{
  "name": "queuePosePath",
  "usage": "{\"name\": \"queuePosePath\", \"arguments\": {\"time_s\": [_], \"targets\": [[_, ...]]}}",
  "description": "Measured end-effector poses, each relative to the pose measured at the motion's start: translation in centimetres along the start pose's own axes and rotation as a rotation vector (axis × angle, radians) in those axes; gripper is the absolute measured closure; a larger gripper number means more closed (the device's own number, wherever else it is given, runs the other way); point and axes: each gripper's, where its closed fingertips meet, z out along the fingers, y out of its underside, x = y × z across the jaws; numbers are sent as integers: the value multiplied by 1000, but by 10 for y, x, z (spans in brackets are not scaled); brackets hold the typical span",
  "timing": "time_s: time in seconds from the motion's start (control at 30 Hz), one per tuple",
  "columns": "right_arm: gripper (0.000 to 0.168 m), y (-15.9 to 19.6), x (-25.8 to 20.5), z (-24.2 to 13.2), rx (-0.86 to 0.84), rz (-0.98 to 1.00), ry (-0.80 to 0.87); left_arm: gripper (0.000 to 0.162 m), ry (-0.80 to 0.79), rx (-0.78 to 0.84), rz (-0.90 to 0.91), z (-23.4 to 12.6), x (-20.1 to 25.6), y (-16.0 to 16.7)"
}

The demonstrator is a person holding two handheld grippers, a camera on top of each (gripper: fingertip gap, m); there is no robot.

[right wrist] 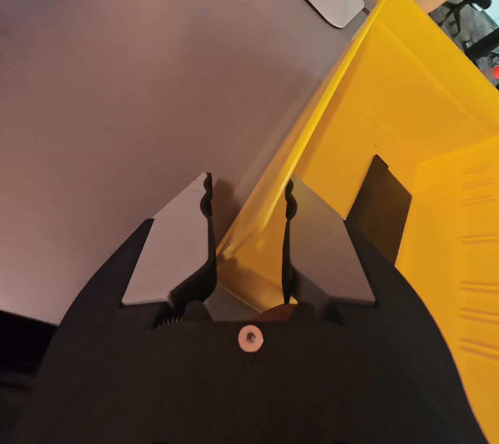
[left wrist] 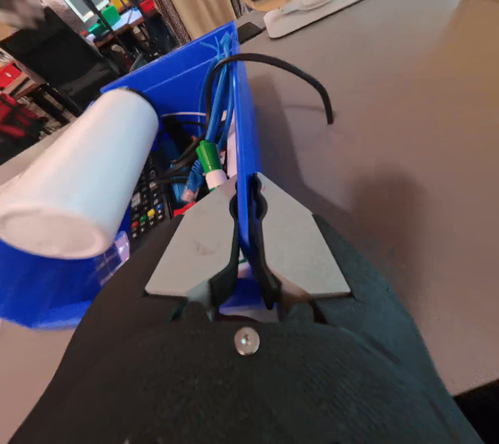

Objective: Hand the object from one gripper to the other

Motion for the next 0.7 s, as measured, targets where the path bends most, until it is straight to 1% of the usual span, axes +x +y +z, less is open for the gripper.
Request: {"name": "queuePosePath", "arguments": {"time_s": [0.03,0.07,0.1,0.13,0.17,0.23,0.3,0.37,0.43,0.5,0.53,0.57,0.6,0.63,0.67,0.7], "targets": [[116,5,3,-3,-5,-9,-7,158,20,21,-33,-3,-9,3],[124,13,8,-6,-26,-20,-4,159,29,7,-53,-7,-18,8],[136,22,14,-9,-51,-27,9,159,25,-4,-62,-9,-27,13],[139,29,20,-11,-58,-33,21,159,11,3,-72,-11,-34,16],[152,35,25,-14,-50,-20,22,159,-16,1,-72,-13,-39,19],[164,43,37,-23,-29,40,16,159,-62,-21,-64,-16,-47,25],[166,49,41,-29,-20,76,-18,159,-116,-29,-76,-17,-58,29],[166,50,44,-30,-25,82,-8,159,-148,-23,-79,-15,-66,31],[166,48,49,-23,-32,88,28,159,-157,-27,-65,-12,-67,30],[164,44,58,-13,-42,100,60,155,-142,-31,-63,-12,-66,31],[164,43,60,-9,-54,107,65,147,-121,-26,-79,-13,-64,31],[161,42,61,-6,-68,106,68,129,-110,-21,-113,-16,-63,31],[149,41,60,-6,-75,100,68,109,-99,-18,-149,-20,-62,30],[127,38,57,-8,-66,97,57,93,-85,-17,-175,-26,-61,29],[110,35,54,-13,-49,97,50,80,-76,-22,-181,-33,-60,28],[111,32,54,-20,-30,94,61,72,-80,-28,-169,-42,-61,26]]}}
